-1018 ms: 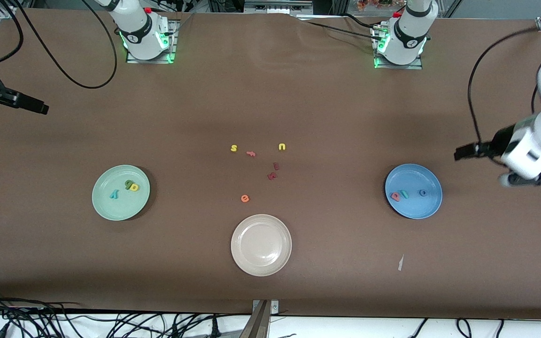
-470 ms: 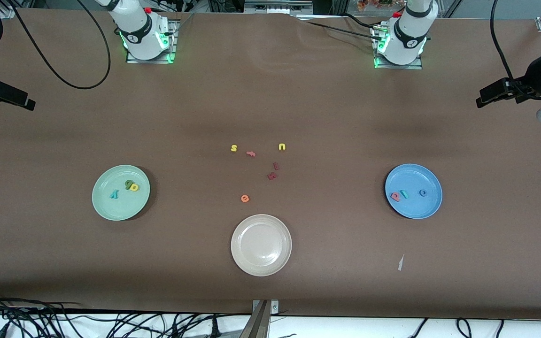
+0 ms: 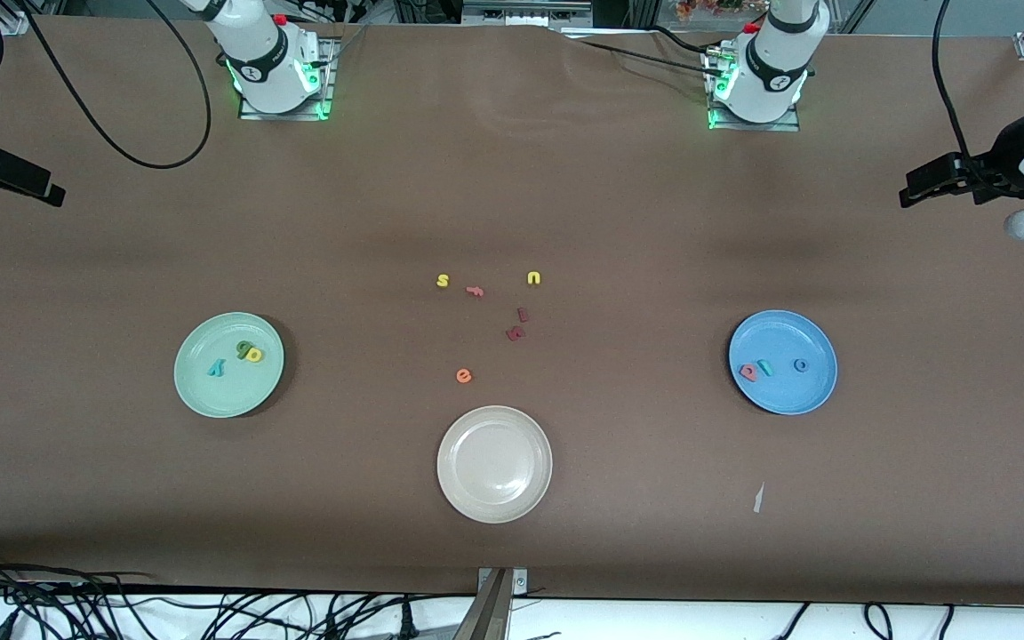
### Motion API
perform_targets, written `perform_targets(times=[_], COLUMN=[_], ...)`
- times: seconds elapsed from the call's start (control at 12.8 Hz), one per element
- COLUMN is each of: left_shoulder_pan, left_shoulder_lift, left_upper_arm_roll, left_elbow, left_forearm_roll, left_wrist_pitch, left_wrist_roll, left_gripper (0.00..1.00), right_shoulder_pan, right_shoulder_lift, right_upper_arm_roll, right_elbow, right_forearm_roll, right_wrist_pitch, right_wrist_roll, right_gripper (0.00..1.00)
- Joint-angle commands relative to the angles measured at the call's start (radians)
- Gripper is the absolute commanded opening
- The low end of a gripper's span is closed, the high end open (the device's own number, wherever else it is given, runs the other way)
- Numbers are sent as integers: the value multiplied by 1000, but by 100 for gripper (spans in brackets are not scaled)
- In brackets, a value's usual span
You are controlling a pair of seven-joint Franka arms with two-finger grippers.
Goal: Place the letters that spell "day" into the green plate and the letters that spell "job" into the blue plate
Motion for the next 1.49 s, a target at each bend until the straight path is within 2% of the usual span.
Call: perform_targets(times=[0.0, 0.08, 0.55, 0.78, 1.02, 1.33, 1.41], left_shoulder_pan=[8, 8, 20, 28, 28, 28, 28], left_shoulder_lift=[0, 0, 9, 10, 10, 10, 10], left_upper_arm_roll=[5, 5, 8, 8, 8, 8, 8], left_elbow=[7, 6, 0, 0, 0, 0, 0], left_forearm_roll=[-6, -6, -4, 0, 0, 0, 0], left_wrist_pitch=[-2, -2, 24, 23, 23, 23, 23], left_wrist_roll=[27, 28, 33, 33, 33, 33, 33], left_gripper=[100, 100, 100, 100, 100, 100, 100], right_shoulder_pan=[-3, -3, -4, 6, 7, -1, 6], right_shoulder_lift=[20, 26, 28, -49, -99, -83, -48], right_upper_arm_roll=[10, 9, 6, 9, 7, 1, 7], right_elbow=[23, 23, 20, -116, -170, -160, -141], right_forearm_roll=[29, 54, 42, 39, 40, 29, 25], right_wrist_pitch=[3, 13, 66, 151, 141, 130, 121], right_wrist_roll=[-19, -19, -17, -17, -14, -14, -22], right_gripper=[100, 100, 100, 100, 100, 100, 100])
